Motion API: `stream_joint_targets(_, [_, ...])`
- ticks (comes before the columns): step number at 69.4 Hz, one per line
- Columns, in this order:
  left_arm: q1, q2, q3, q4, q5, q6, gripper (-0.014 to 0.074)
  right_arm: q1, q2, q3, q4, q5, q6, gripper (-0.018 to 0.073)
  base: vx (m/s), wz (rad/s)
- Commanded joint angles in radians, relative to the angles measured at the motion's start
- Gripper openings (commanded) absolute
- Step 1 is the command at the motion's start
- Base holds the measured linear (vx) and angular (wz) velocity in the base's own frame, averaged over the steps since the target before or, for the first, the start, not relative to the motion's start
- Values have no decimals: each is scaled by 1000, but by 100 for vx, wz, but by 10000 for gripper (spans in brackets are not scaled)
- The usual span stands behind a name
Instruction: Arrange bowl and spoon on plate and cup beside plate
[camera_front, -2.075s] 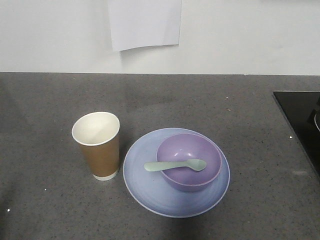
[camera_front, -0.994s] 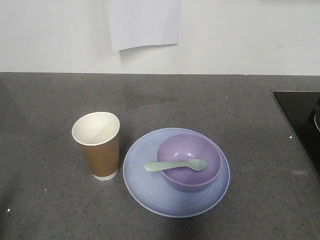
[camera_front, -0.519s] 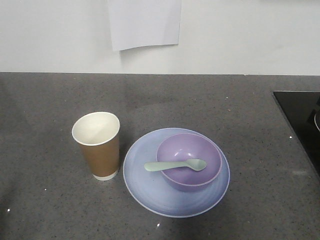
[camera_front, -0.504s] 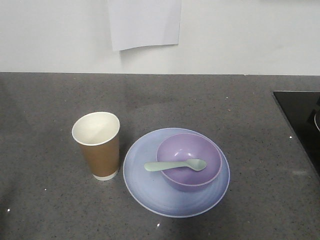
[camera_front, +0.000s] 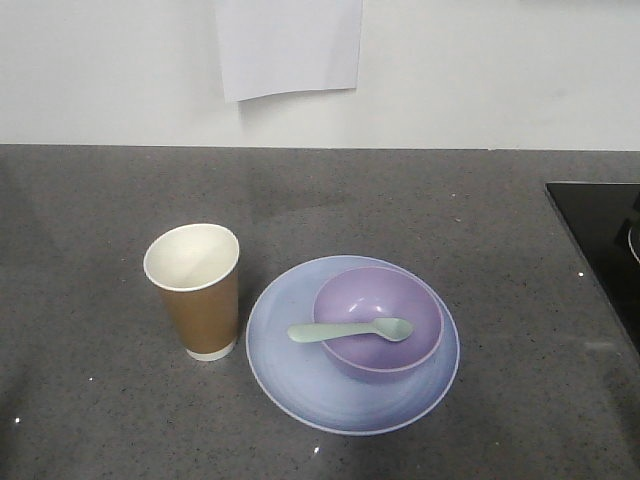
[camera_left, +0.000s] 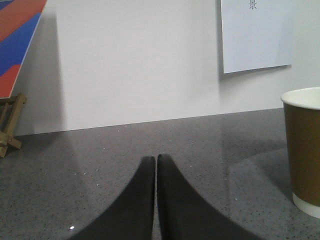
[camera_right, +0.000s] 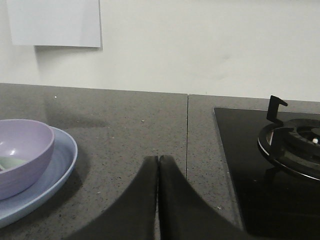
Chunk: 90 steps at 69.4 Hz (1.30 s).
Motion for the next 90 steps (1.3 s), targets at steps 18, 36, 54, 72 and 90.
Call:
stream_joint_targets(18, [0,-15,-8,-6,-72,-6,-6,-6,-7,114,55,-280,-6,-11,0,0])
stream_joint_targets(36, [0,-15,-8,-6,-72,-6,-6,-6,-7,113,51,-290,-14,-11,0,0])
stream_joint_targets(54, [0,-15,-8,-6,-72,-6,-6,-6,-7,113,53,-289,-14,-11,0,0])
stream_joint_targets(72, [0,-15,-8,-6,-72,-6,-6,-6,-7,113,53,-289,-14,-11,0,0])
stream_joint_targets(90, [0,-15,-8,-6,-72,-6,-6,-6,-7,113,53,-289,-14,-11,0,0])
